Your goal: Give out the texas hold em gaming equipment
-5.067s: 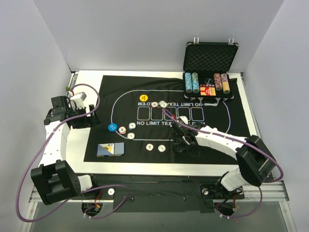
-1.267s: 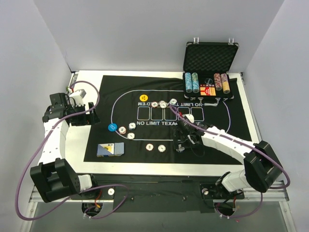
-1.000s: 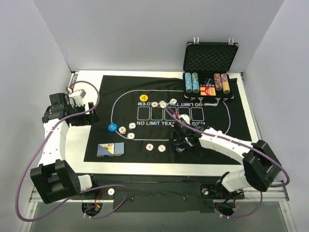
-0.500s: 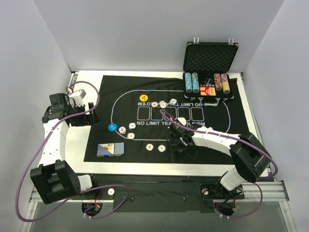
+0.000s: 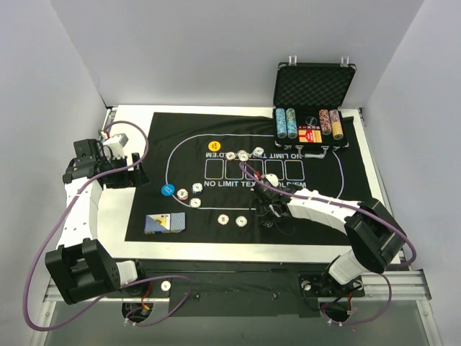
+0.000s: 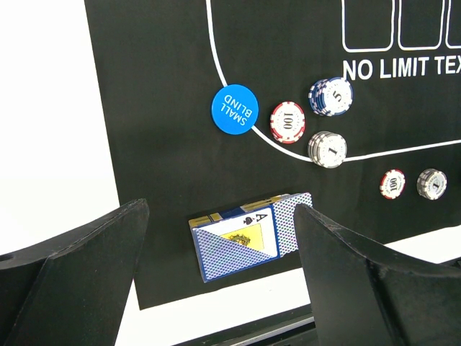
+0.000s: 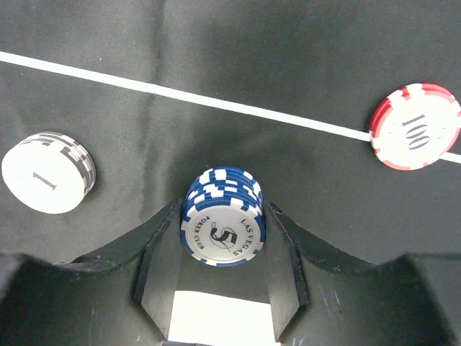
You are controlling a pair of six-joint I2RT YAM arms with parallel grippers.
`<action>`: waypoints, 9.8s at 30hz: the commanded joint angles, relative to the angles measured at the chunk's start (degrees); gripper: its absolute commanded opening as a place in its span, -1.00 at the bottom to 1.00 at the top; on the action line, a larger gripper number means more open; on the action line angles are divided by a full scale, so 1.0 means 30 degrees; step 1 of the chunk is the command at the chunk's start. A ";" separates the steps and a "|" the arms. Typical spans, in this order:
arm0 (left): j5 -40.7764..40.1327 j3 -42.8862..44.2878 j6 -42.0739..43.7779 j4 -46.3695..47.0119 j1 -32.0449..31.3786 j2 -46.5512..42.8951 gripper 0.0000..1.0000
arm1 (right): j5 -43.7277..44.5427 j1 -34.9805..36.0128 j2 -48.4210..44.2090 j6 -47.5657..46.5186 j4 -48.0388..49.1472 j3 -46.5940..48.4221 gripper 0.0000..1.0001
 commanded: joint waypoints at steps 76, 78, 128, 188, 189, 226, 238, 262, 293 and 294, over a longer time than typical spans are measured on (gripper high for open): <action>-0.0102 -0.4724 2.4527 -0.5443 -0.5835 -0.0610 0.80 | -0.0997 -0.4892 -0.7562 0.2642 -0.3159 0.1593 0.51; -0.0073 -0.4548 2.4676 -0.5297 -0.5952 -0.0200 0.80 | -0.1055 -0.4892 -0.7620 0.2700 -0.3043 0.1681 0.51; -0.1656 -0.7595 2.6288 -0.0871 -0.7798 0.1150 0.11 | -0.3954 -0.5186 -0.5833 0.2905 -0.1989 0.2972 0.50; 0.1040 0.6410 1.9902 -0.8871 -1.1812 0.1794 -1.00 | -1.2803 0.1758 0.3717 1.5093 2.2475 0.3293 0.45; 0.1011 0.6410 1.9872 -0.8870 -1.1870 0.1823 -1.00 | -1.2804 0.1787 0.3776 1.5267 2.2795 0.3264 0.38; 0.4078 1.0097 1.5038 -0.8981 -0.9734 0.1909 0.85 | -1.3799 -0.0028 0.2693 1.8052 2.6636 0.1301 -0.77; 0.6342 0.5965 1.6643 -0.6662 -0.8560 -0.0849 0.83 | -1.4503 0.0351 0.1433 1.6413 2.3795 0.1740 -0.77; 0.6343 0.6117 1.9960 -1.1097 -0.9790 0.0768 0.75 | -1.4181 0.1054 0.1491 1.6470 2.3736 0.3116 -0.80; 0.7221 0.5707 1.7940 -0.8903 -0.9000 0.0477 0.55 | -1.3419 0.1524 0.2252 1.8198 2.6314 0.2971 -0.90; 0.7308 0.5620 1.7851 -0.8755 -0.8941 0.0418 0.55 | -1.3477 0.1524 0.2253 1.8170 2.6314 0.3000 -0.90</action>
